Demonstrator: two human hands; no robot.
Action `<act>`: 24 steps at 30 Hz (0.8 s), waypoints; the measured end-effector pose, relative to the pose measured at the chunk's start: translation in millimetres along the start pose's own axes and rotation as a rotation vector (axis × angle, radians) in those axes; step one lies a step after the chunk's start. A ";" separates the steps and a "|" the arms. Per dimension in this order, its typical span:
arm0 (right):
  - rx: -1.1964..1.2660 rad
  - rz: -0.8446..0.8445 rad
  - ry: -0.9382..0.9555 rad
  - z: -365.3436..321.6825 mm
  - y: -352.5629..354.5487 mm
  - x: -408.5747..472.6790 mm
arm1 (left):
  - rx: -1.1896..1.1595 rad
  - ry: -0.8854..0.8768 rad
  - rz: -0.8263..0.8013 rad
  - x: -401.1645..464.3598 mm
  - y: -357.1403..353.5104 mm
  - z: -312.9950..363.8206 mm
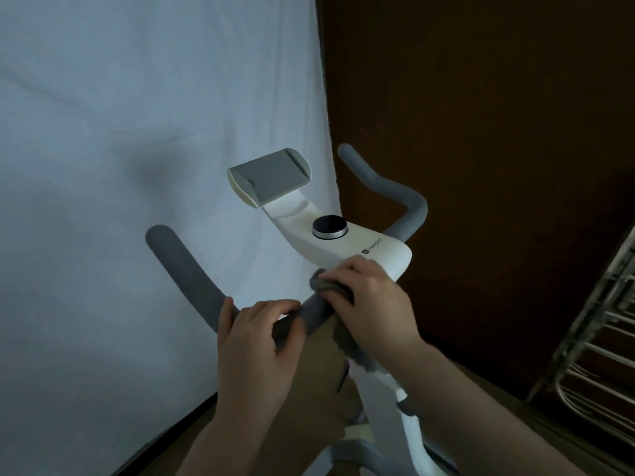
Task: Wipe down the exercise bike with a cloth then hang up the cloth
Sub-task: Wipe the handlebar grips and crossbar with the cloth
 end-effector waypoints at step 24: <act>0.043 -0.504 0.311 14.8 -6.3 64.2 | 0.218 0.269 0.255 -12.0 -7.6 12.2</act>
Point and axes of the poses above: each hand's wrist, its own x-axis towards the middle knuckle, its own y-axis out of the back of the hand, z = x × y, the point moved 4 cm from there along x, towards the middle knuckle, and after that the axes turned 4 degrees about z, right-handed, at the moved point
